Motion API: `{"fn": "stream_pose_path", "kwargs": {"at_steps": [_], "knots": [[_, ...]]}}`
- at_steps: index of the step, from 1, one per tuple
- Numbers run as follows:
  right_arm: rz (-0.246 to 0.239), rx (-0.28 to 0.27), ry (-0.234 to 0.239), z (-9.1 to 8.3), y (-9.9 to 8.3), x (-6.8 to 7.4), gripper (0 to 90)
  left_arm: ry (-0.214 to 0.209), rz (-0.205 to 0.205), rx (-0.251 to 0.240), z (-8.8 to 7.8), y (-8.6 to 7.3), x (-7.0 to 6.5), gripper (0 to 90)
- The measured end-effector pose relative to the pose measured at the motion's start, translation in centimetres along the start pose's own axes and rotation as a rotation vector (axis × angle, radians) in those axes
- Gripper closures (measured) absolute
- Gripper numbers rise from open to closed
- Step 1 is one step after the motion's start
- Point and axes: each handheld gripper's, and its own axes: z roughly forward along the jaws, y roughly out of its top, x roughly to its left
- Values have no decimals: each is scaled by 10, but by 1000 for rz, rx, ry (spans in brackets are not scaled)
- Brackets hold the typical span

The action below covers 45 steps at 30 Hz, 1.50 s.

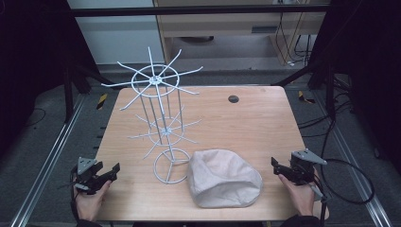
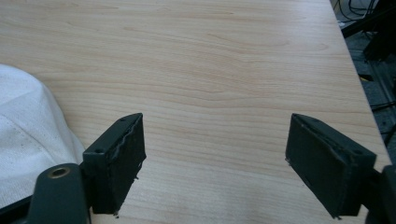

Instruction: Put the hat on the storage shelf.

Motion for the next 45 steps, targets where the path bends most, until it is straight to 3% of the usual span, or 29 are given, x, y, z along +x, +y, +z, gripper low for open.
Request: {"fn": "stream_pose_path", "kwargs": {"at_steps": [4,9,20,28,34,36,38,45], "knots": [[-3,-5,1,-6,0,-2,233,-20,8,-10,-2,2,-3,307],[0,-45,13,-21,4,-4,327,-59,12,16,-1,1,-7,299],[-24,-44,86,-32,12,1,412,-73,20,26,-3,3,-13,299],[-78,-57,174,-41,26,14,369,-74,36,39,-1,2,-14,296],[-126,-55,206,-45,32,24,360,-72,47,43,-1,2,-16,290],[-184,-54,242,-49,38,31,354,-70,51,45,0,2,-15,287],[-212,-47,252,-51,41,36,351,-64,51,46,0,2,-15,286],[-269,-29,319,-53,50,55,341,-63,50,51,1,2,-15,286]]}}
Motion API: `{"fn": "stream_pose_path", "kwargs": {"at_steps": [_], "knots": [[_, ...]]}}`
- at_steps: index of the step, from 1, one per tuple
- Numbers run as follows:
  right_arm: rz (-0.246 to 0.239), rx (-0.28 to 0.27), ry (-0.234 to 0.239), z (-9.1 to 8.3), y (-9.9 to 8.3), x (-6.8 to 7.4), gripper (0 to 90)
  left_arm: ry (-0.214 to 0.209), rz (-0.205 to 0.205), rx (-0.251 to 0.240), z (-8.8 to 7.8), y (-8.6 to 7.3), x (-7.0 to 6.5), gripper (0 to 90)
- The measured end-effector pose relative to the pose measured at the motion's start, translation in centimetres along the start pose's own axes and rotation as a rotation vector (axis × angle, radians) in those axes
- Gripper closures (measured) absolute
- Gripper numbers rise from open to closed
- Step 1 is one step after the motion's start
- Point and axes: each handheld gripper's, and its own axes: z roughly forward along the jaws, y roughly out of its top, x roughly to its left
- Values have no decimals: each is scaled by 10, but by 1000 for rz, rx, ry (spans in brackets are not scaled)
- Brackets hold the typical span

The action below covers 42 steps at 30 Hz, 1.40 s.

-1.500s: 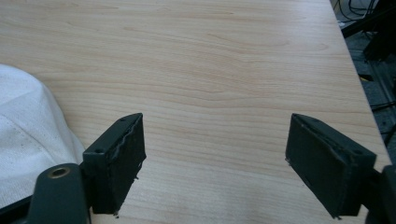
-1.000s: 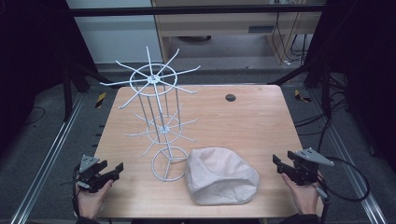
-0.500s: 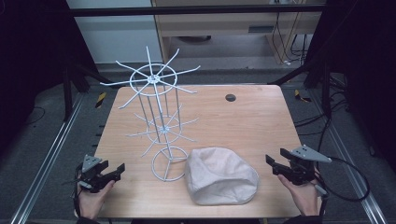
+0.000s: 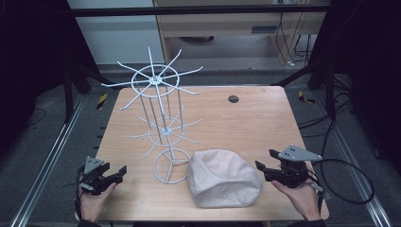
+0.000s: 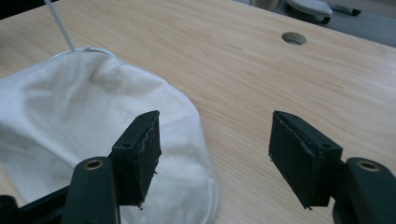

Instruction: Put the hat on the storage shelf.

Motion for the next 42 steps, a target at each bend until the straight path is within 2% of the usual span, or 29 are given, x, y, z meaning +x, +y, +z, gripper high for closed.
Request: {"fn": "stream_pose_path", "kwargs": {"at_steps": [6,10,19,23,24,25,29,34,42], "knots": [[-67,12,57,4,22,16,343,-1,2,6,1,0,0,286],[-124,49,93,9,35,28,352,-2,0,7,1,0,0,287],[-193,102,180,13,50,47,400,0,0,7,1,0,2,289],[-227,119,235,14,54,55,408,-1,0,7,1,0,2,289],[-227,119,235,14,54,55,408,-1,0,7,1,0,2,289],[-249,137,257,15,54,60,413,-1,-1,8,1,0,2,289],[-283,162,291,19,53,66,417,-3,-1,6,2,0,2,289],[-304,192,306,24,52,70,427,-3,0,9,2,0,2,289],[-350,251,364,32,50,78,442,-2,2,8,2,0,2,289]]}}
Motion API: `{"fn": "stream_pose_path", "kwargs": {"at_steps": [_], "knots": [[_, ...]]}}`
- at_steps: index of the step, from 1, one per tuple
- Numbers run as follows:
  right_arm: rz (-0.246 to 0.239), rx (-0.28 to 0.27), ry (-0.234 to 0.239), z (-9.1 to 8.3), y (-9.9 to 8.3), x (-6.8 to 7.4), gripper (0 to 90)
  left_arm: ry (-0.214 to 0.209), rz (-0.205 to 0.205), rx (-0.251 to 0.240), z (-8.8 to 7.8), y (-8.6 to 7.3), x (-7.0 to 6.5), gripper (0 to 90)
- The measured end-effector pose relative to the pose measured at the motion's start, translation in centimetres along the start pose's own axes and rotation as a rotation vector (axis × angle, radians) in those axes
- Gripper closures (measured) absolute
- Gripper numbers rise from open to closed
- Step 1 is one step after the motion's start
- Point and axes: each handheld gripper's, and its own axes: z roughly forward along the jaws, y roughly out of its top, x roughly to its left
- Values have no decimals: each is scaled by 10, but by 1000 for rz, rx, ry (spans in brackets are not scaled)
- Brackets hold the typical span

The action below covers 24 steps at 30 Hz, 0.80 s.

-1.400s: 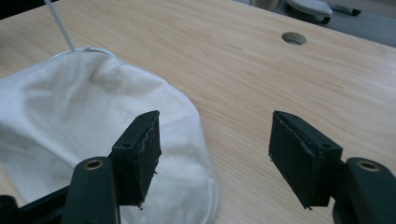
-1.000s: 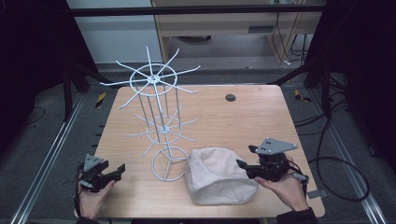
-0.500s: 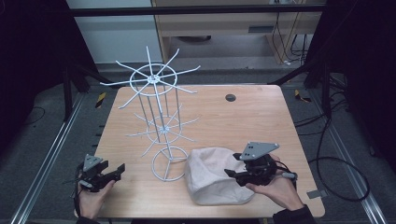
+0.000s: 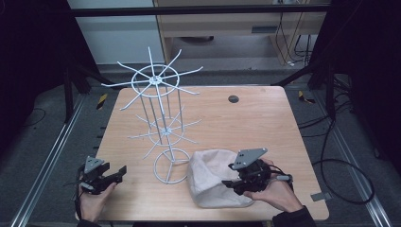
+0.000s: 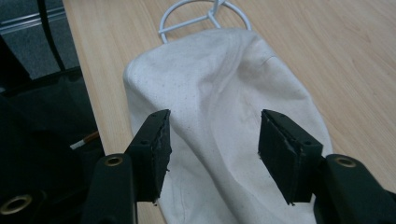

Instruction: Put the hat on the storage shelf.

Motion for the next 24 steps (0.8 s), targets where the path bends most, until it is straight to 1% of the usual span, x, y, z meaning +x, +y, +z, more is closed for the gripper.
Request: {"fn": "stream_pose_path", "kwargs": {"at_steps": [1,5,10,14,24], "knots": [[0,0,0,0,0,0,442,0,0,0,0,0,0,289],[-27,30,22,5,1,1,447,2,1,2,0,0,0,289],[-44,54,34,12,0,1,451,4,-1,0,0,0,0,289],[-50,82,49,18,-2,2,460,4,0,1,1,0,0,289],[-95,138,73,36,-6,2,492,9,4,6,1,0,0,292]]}}
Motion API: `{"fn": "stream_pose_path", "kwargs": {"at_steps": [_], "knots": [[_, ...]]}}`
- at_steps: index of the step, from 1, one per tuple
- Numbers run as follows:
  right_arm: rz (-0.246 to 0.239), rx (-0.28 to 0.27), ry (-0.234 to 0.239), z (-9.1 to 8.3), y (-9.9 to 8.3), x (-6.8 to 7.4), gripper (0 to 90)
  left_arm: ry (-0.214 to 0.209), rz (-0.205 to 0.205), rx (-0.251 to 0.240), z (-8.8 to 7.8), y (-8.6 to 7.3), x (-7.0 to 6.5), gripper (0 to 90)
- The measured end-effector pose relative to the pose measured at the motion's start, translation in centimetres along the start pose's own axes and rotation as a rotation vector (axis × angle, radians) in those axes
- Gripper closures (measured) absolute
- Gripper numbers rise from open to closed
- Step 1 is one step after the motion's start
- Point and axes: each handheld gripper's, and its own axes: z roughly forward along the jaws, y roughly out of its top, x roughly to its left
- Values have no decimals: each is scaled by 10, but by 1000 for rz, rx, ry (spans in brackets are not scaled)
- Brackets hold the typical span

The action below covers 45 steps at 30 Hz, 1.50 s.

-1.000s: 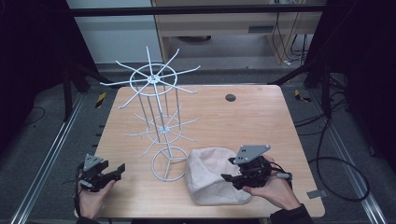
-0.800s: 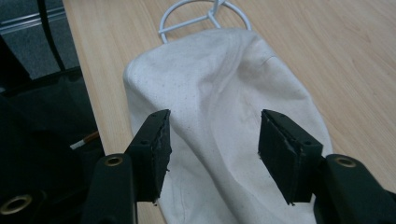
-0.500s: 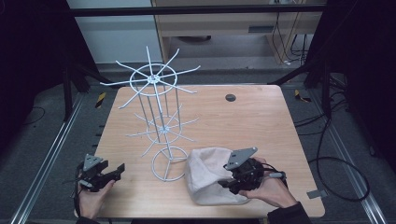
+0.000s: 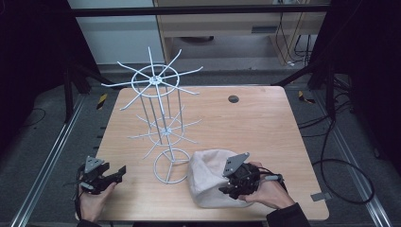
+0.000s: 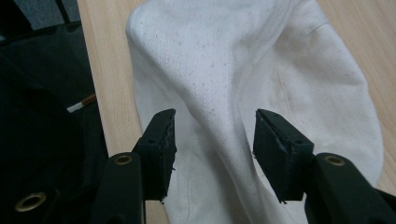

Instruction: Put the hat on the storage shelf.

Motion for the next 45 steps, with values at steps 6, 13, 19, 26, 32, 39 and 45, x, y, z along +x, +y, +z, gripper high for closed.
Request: {"fn": "stream_pose_path", "kwargs": {"at_steps": [6,13,19,26,32,39,45], "knots": [[-11,32,7,11,-2,-1,548,3,6,4,0,0,-1,294],[-34,70,3,18,-3,-1,615,3,6,9,1,-1,0,295],[-47,76,-6,21,-4,-1,695,3,10,15,2,-1,0,297],[-65,80,-34,24,-5,0,814,4,11,16,2,-1,-1,299],[-56,74,-30,27,-8,-2,861,3,8,15,3,-1,0,300],[-37,49,-30,22,-9,-4,876,-2,15,21,3,0,-1,302],[-16,7,-25,13,-10,-5,880,-5,16,20,4,-1,-1,303]]}}
